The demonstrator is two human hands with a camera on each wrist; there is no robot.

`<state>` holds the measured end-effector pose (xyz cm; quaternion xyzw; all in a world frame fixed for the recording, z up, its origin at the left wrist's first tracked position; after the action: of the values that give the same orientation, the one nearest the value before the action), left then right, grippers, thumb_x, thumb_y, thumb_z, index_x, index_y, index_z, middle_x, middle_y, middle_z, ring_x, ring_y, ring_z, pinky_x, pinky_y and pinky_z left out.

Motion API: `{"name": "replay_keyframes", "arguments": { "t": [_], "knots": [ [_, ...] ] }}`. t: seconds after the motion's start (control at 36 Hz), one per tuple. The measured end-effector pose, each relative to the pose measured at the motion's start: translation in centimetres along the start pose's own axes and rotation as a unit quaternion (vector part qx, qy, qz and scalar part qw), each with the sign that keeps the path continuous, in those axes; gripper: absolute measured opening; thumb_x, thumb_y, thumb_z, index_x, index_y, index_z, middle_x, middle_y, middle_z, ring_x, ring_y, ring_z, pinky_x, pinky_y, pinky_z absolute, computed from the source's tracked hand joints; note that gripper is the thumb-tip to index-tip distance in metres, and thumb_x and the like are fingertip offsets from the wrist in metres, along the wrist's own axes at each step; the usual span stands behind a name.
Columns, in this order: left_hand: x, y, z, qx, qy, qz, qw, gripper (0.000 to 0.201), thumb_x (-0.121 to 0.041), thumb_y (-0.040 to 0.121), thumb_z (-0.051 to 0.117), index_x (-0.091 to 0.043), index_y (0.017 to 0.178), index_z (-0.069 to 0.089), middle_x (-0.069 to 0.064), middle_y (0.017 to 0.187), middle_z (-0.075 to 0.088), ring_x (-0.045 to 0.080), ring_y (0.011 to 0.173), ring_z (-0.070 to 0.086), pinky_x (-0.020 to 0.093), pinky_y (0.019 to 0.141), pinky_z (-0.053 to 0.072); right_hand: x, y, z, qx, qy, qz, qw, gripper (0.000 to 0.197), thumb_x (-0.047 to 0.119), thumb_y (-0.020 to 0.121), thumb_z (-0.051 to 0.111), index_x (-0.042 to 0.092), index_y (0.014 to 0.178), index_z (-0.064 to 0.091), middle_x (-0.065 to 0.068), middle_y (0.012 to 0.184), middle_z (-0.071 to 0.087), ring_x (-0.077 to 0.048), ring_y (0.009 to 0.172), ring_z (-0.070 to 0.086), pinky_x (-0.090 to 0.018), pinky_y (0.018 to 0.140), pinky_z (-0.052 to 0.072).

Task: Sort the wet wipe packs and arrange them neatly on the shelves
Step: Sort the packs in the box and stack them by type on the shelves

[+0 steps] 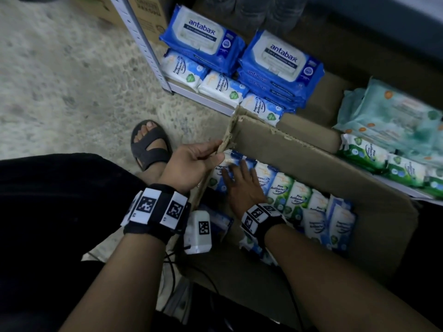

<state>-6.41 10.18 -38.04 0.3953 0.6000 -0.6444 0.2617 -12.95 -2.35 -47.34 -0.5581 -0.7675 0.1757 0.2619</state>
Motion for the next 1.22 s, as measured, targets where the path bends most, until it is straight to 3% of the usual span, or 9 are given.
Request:
{"name": "replay_keyframes", "arguments": {
  "t": [0.17, 0.31, 0.64, 0.72, 0.81, 0.97, 1.06, 1.14, 1.22],
  "knots": [
    [-0.1, 0.0, 0.3, -0.012, -0.003, -0.001, 1.000, 0.042, -0.012, 0.089, 0.069, -0.010, 0.130, 0.061, -0.005, 0.122, 0.065, -0.002, 0.115, 0.058, 0.036, 0.109, 0.044, 0.1, 0.5, -0.3, 0.027, -0.033, 0.035, 0.998, 0.067, 0.037, 0.102, 0.040, 0.018, 0.157, 0.009, -0.005, 0.162, 0.004, -0.041, 0.148, -0.010, -0.063, 0.117, 0.002],
    [-0.2, 0.0, 0.3, -0.015, 0.005, 0.002, 1.000, 0.041, -0.012, 0.088, 0.070, -0.010, 0.129, 0.062, -0.006, 0.121, 0.065, 0.000, 0.118, 0.057, 0.037, 0.109, 0.044, 0.2, 0.8, -0.1, 0.038, -0.039, 0.049, 0.997, 0.070, 0.038, 0.100, 0.044, 0.017, 0.157, 0.008, -0.007, 0.162, 0.005, -0.042, 0.148, -0.005, -0.064, 0.116, 0.007],
    [-0.5, -0.2, 0.1, 0.009, 0.000, -0.013, 1.000, 0.044, -0.017, 0.088, 0.070, -0.011, 0.131, 0.061, 0.001, 0.128, 0.065, 0.007, 0.123, 0.057, 0.041, 0.109, 0.044, -2.0, 1.1, 0.1, 0.034, 0.010, 0.000, 0.999, 0.076, 0.037, 0.097, 0.055, 0.034, 0.157, 0.008, -0.004, 0.161, 0.006, -0.035, 0.149, -0.002, -0.048, 0.115, 0.029],
    [-0.5, -0.4, 0.1, 0.004, -0.002, -0.019, 1.000, 0.043, -0.014, 0.089, 0.069, -0.010, 0.131, 0.061, 0.000, 0.126, 0.065, 0.004, 0.119, 0.058, 0.039, 0.108, 0.045, -2.8, 0.3, -0.2, 0.005, 0.046, -0.010, 0.999, 0.075, 0.034, 0.096, 0.058, 0.030, 0.157, 0.015, -0.012, 0.160, 0.014, -0.033, 0.149, 0.006, -0.044, 0.113, 0.034],
    [-0.6, -0.6, 0.3, 0.002, -0.010, -0.023, 1.000, 0.041, -0.011, 0.090, 0.067, -0.009, 0.130, 0.061, 0.001, 0.123, 0.067, 0.006, 0.116, 0.060, 0.039, 0.107, 0.045, -3.9, -0.9, -0.3, -0.032, 0.079, 0.009, 0.996, 0.072, 0.034, 0.092, 0.063, 0.019, 0.154, 0.029, -0.016, 0.154, 0.022, -0.035, 0.140, 0.030, -0.044, 0.107, 0.042],
    [-0.8, -0.8, 0.7, 0.017, -0.003, -0.026, 1.000, 0.041, -0.013, 0.090, 0.068, -0.012, 0.131, 0.061, 0.001, 0.127, 0.065, 0.007, 0.121, 0.058, 0.042, 0.110, 0.043, -4.4, -2.7, -0.3, -0.065, 0.130, 0.005, 0.989, 0.065, 0.026, 0.087, 0.067, 0.015, 0.145, 0.039, -0.013, 0.157, 0.013, -0.031, 0.123, 0.050, -0.035, 0.085, 0.053],
    [-0.8, -0.9, 0.6, 0.024, 0.002, -0.033, 0.999, 0.041, -0.015, 0.091, 0.068, -0.014, 0.131, 0.061, -0.003, 0.127, 0.065, 0.004, 0.121, 0.057, 0.041, 0.110, 0.042, -4.5, -3.0, -0.1, -0.085, 0.117, 0.000, 0.989, 0.063, 0.026, 0.081, 0.077, 0.010, 0.135, 0.049, -0.018, 0.153, 0.026, -0.038, 0.127, 0.048, -0.044, 0.092, 0.053],
    [-1.0, -0.9, 0.7, 0.031, 0.004, -0.030, 0.999, 0.040, -0.012, 0.092, 0.066, -0.017, 0.131, 0.060, 0.001, 0.128, 0.065, -0.001, 0.118, 0.058, 0.033, 0.108, 0.044, -4.9, -2.8, 0.4, -0.088, 0.054, 0.004, 0.995, 0.065, 0.036, 0.074, 0.083, 0.010, 0.129, 0.058, -0.018, 0.148, 0.042, -0.042, 0.140, 0.035, -0.059, 0.109, 0.035],
    [-0.9, -0.8, 0.8, 0.023, 0.002, -0.029, 0.999, 0.042, -0.010, 0.092, 0.065, -0.017, 0.132, 0.058, 0.001, 0.129, 0.064, -0.008, 0.114, 0.057, 0.029, 0.107, 0.045, -5.1, -2.9, 0.7, -0.090, 0.045, 0.025, 0.995, 0.066, 0.042, 0.075, 0.081, 0.015, 0.130, 0.058, -0.013, 0.149, 0.044, -0.041, 0.142, 0.032, -0.059, 0.112, 0.031]
  ]
}}
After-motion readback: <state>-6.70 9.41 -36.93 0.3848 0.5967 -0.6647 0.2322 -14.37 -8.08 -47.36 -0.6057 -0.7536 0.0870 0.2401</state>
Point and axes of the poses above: each hand's wrist, its own y-axis towards the middle knuckle, its own z-axis out of the palm, x = y × z, the point moved 8 cm from there along y, towards the middle knuckle
